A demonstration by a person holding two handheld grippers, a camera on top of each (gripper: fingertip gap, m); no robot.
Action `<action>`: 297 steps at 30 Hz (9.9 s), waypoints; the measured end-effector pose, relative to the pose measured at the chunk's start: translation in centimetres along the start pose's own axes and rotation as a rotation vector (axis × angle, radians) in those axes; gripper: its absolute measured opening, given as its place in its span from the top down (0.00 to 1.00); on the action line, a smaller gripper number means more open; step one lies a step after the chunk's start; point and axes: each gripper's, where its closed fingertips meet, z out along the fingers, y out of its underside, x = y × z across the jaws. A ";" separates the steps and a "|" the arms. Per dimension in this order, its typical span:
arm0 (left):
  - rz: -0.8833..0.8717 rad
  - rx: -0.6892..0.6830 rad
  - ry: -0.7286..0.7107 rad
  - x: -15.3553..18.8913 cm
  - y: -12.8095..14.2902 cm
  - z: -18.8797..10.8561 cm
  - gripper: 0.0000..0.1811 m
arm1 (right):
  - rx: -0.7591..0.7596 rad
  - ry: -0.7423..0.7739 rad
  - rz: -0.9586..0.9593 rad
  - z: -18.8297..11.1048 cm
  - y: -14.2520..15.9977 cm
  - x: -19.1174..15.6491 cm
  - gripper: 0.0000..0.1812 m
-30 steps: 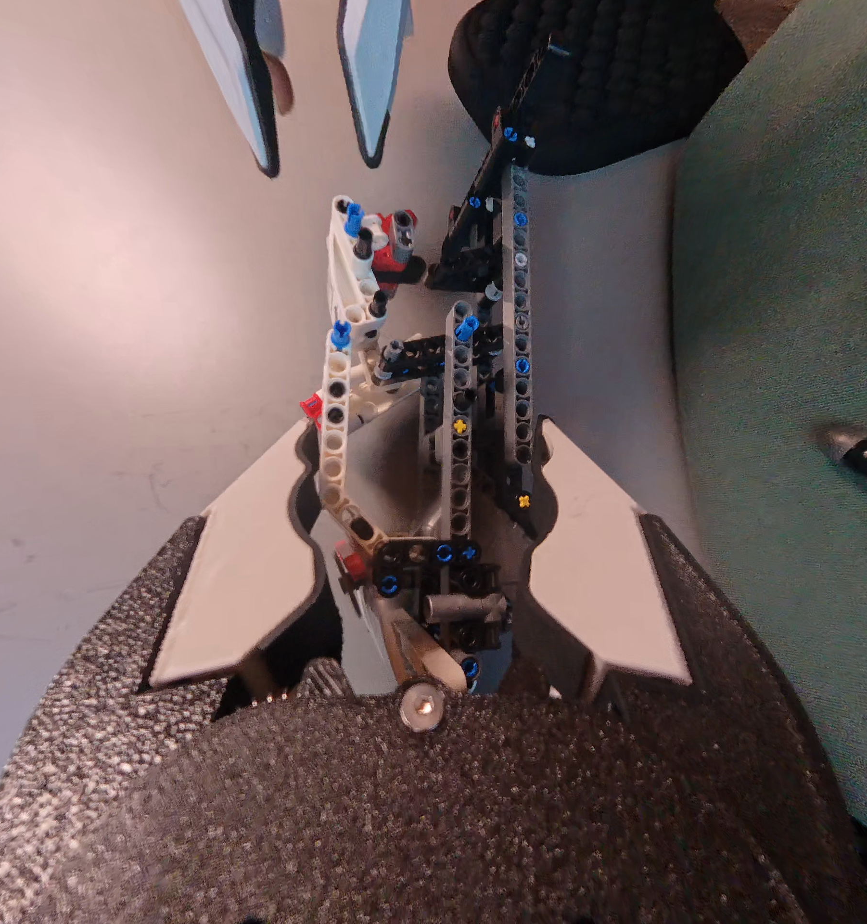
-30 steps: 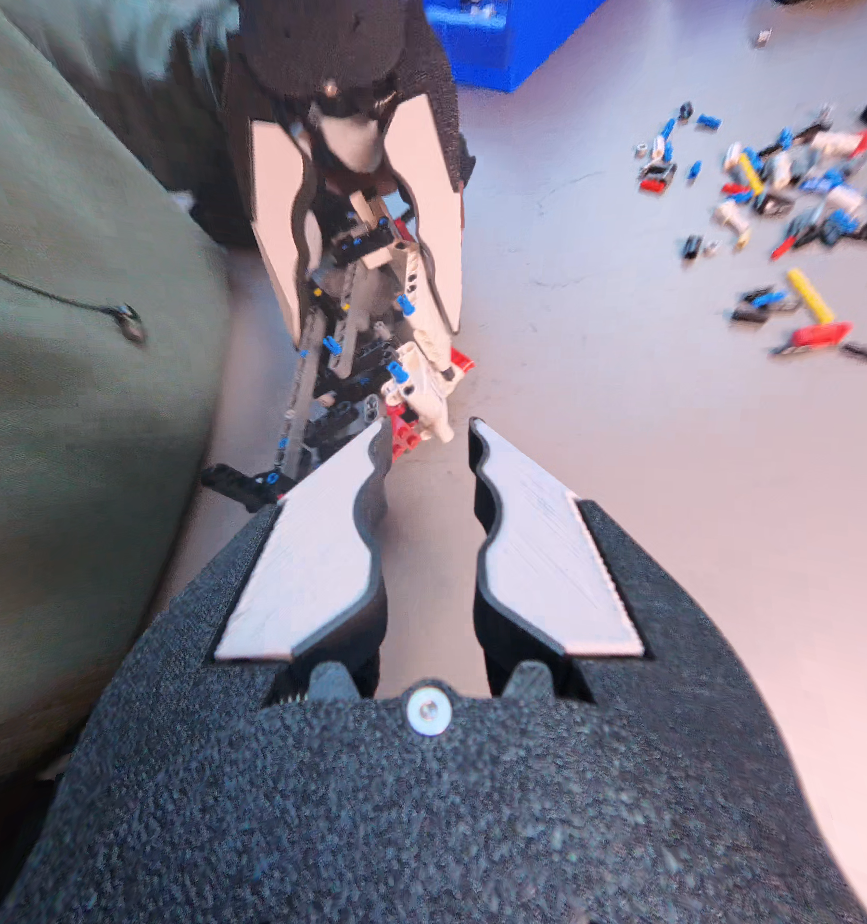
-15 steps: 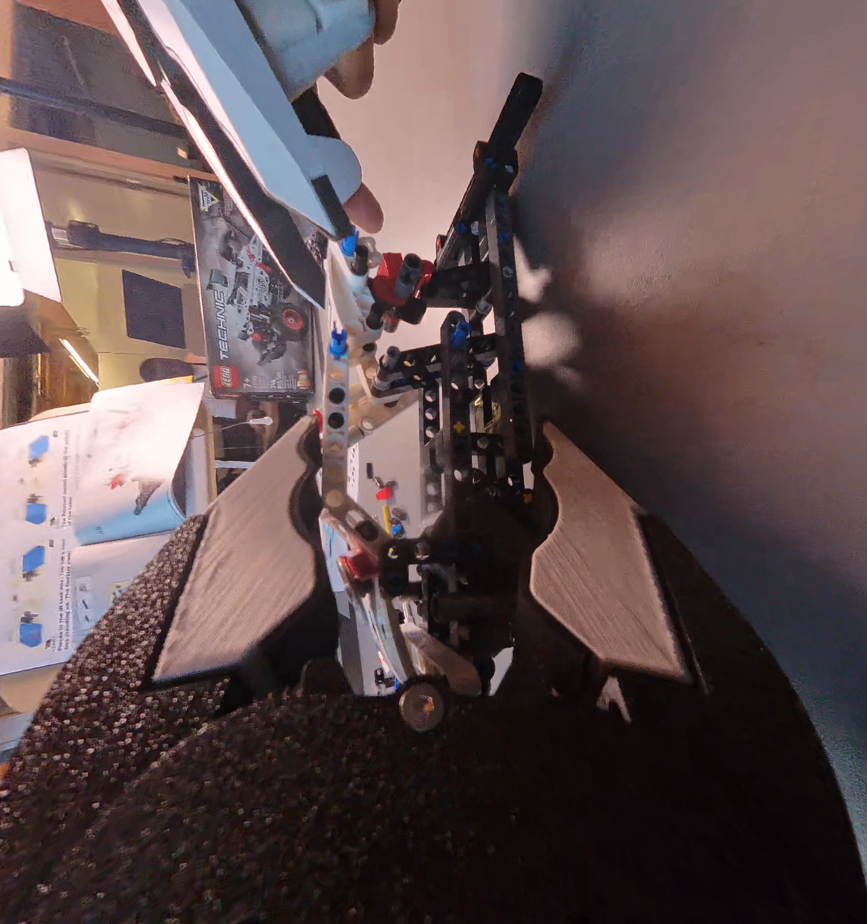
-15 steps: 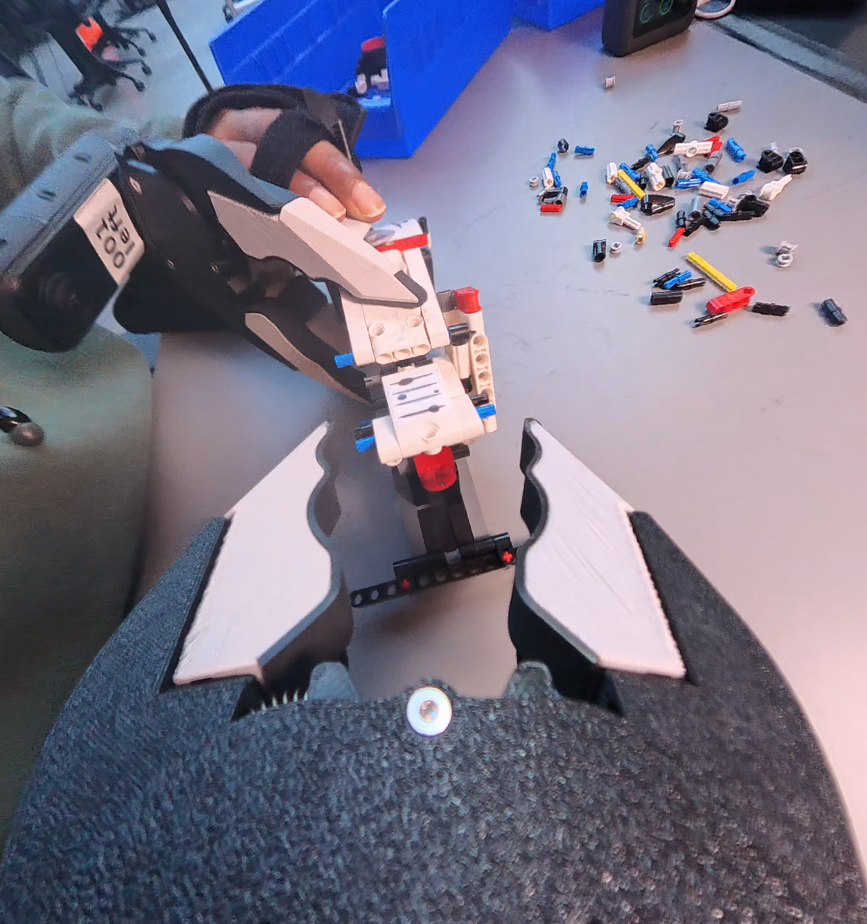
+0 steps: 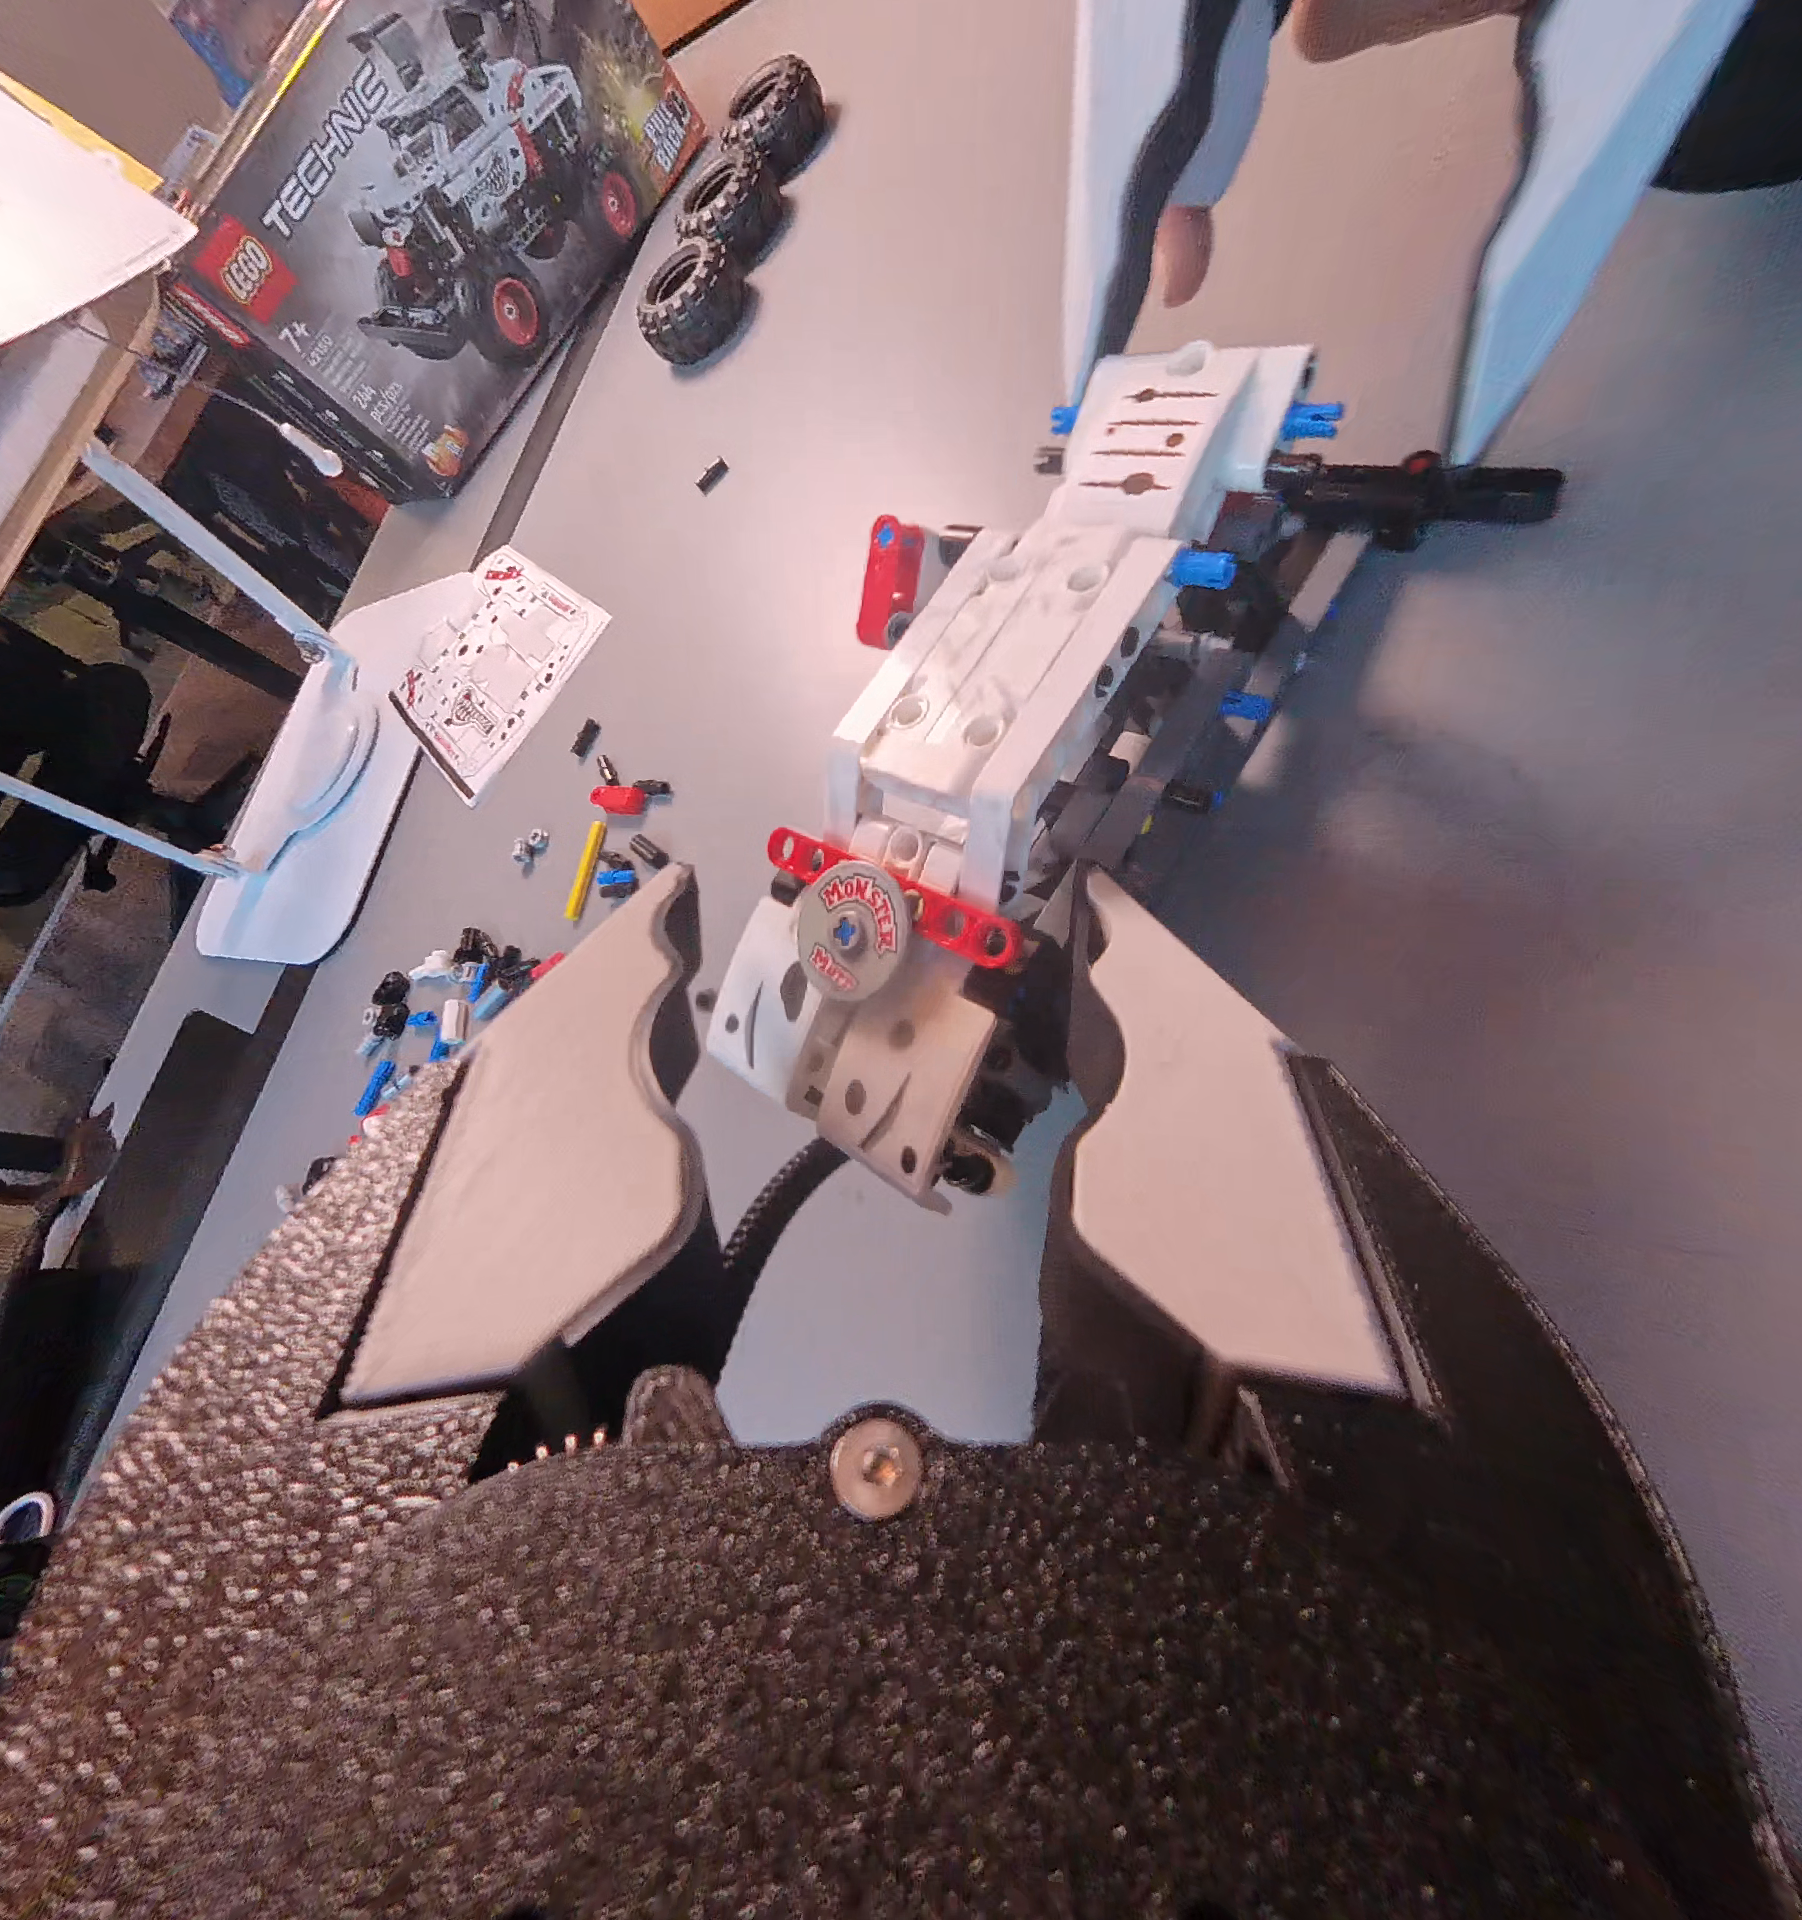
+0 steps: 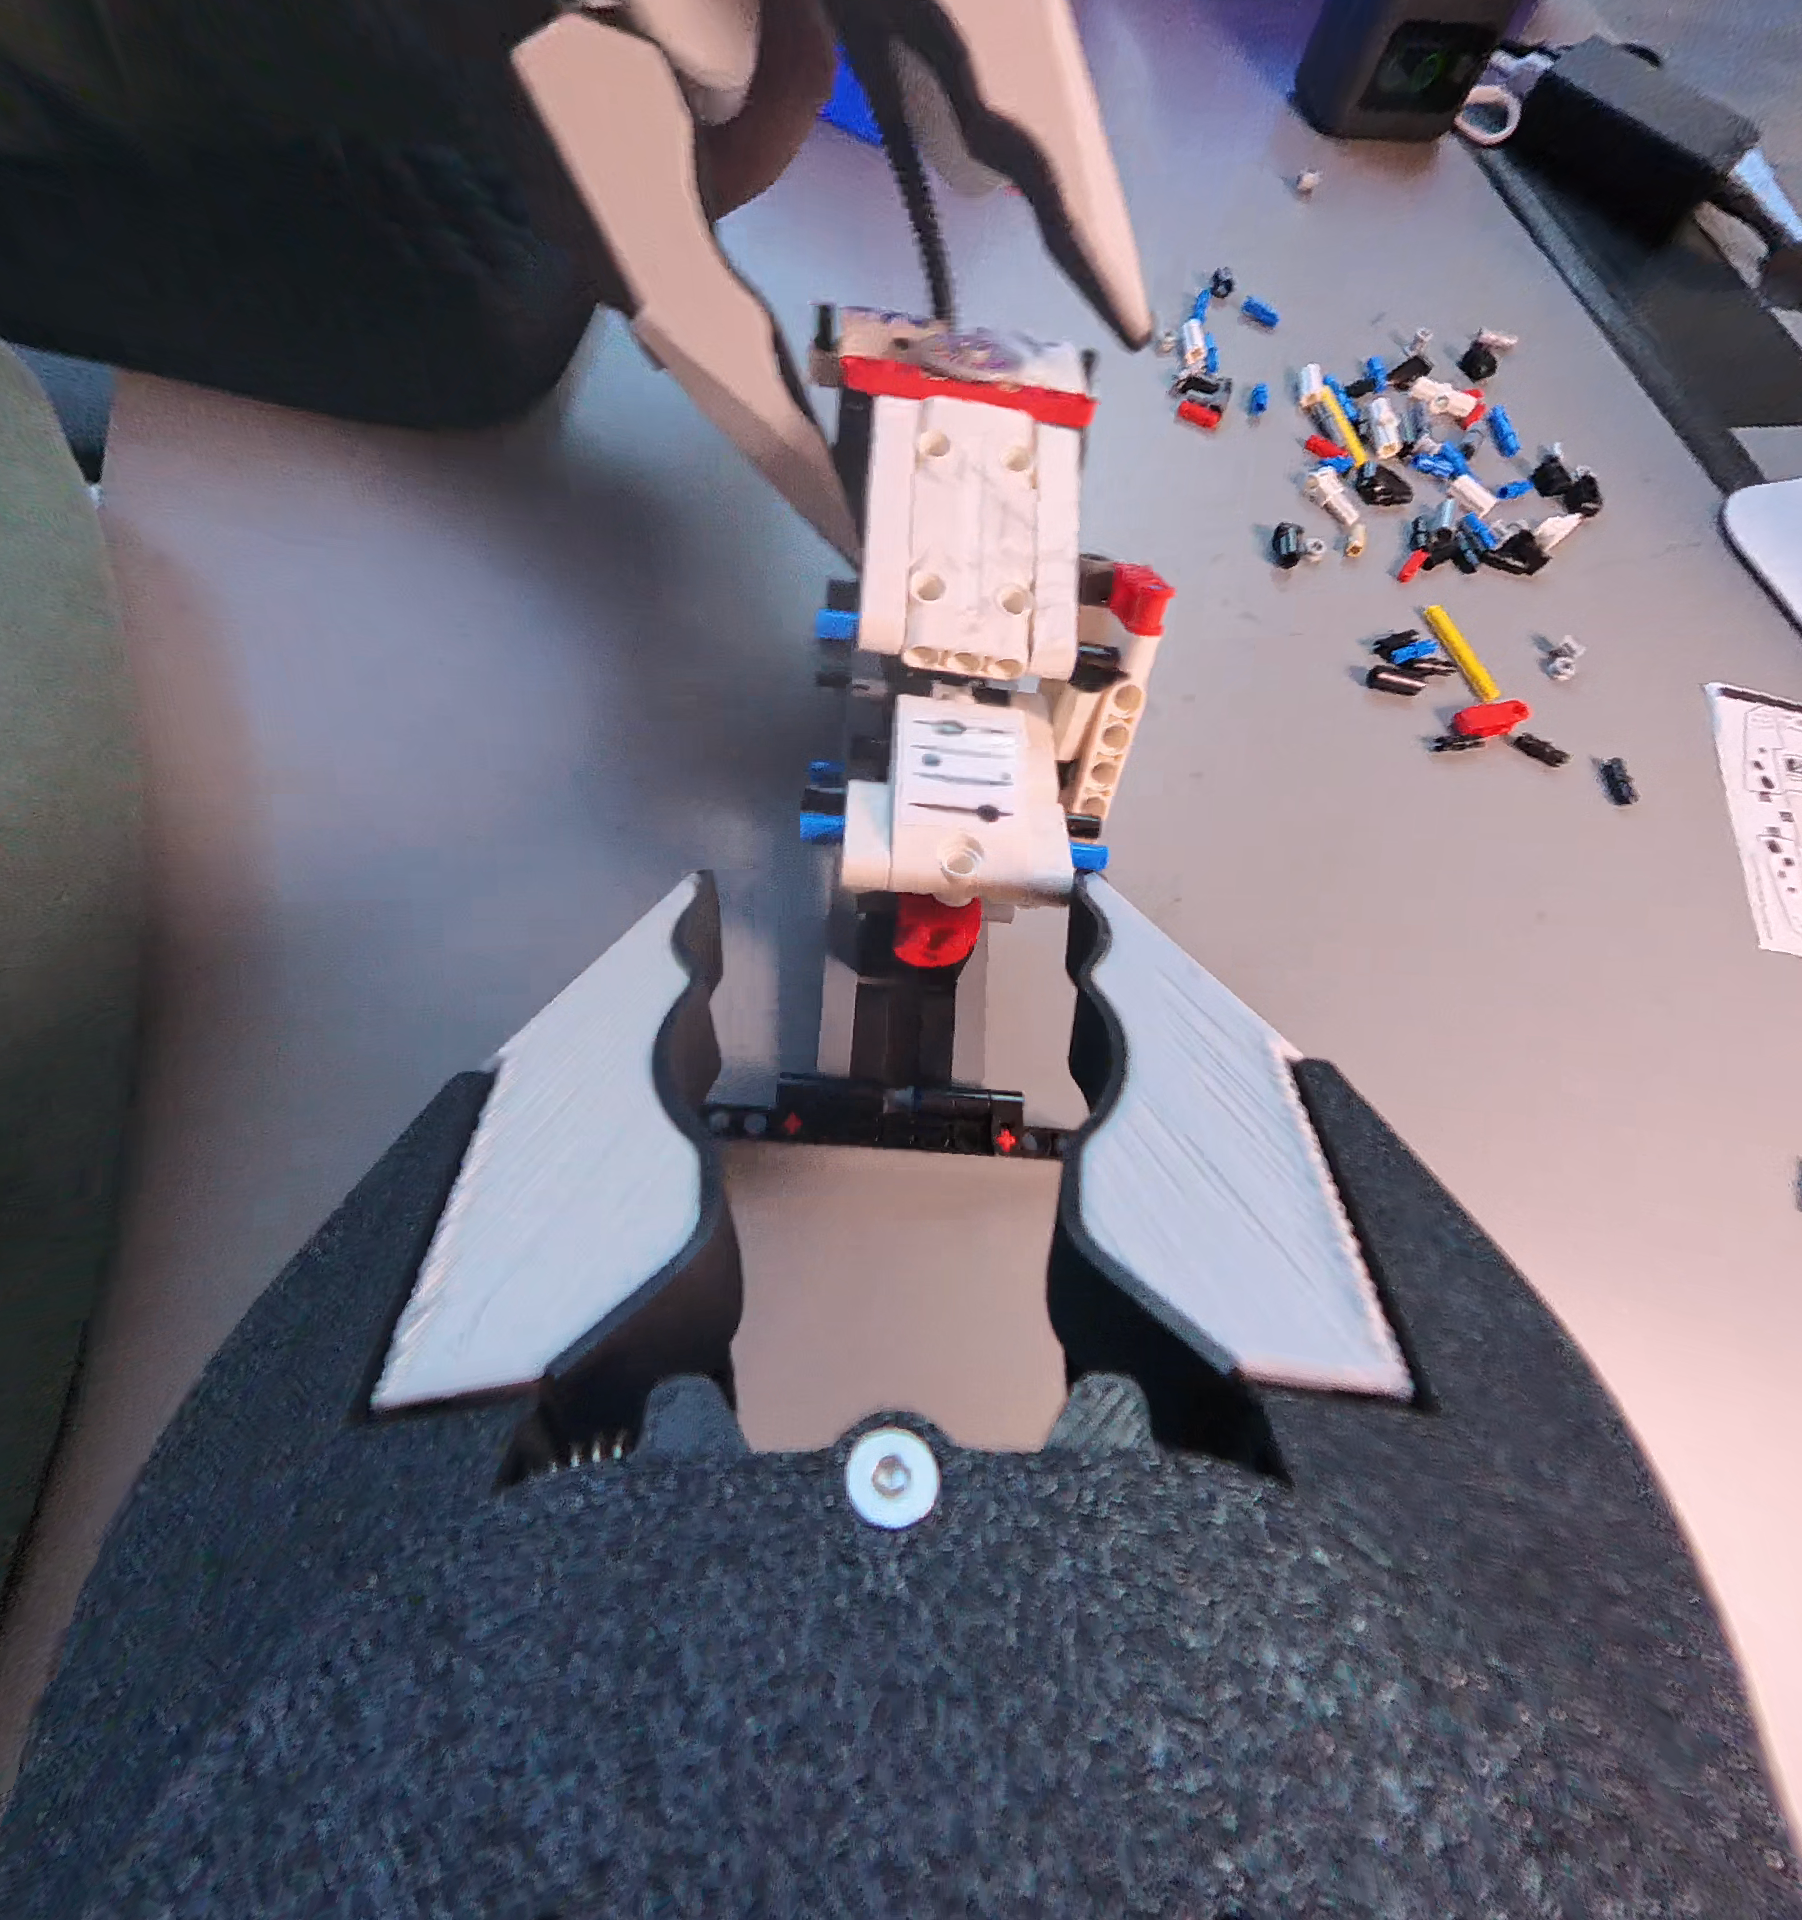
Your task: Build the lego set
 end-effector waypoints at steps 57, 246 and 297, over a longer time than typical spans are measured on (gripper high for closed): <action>-0.576 0.186 0.605 -2.1 -0.2 -1.1 0.70 | 0.097 -0.065 -0.053 3.6 -0.5 0.5 0.80; -0.526 0.140 0.280 -7.2 4.3 2.8 0.69 | -0.203 0.422 -0.229 4.1 -1.3 15.5 0.81; -0.574 0.366 0.136 -9.8 -1.4 2.8 0.74 | -0.158 0.325 -0.168 2.6 -0.9 17.2 0.89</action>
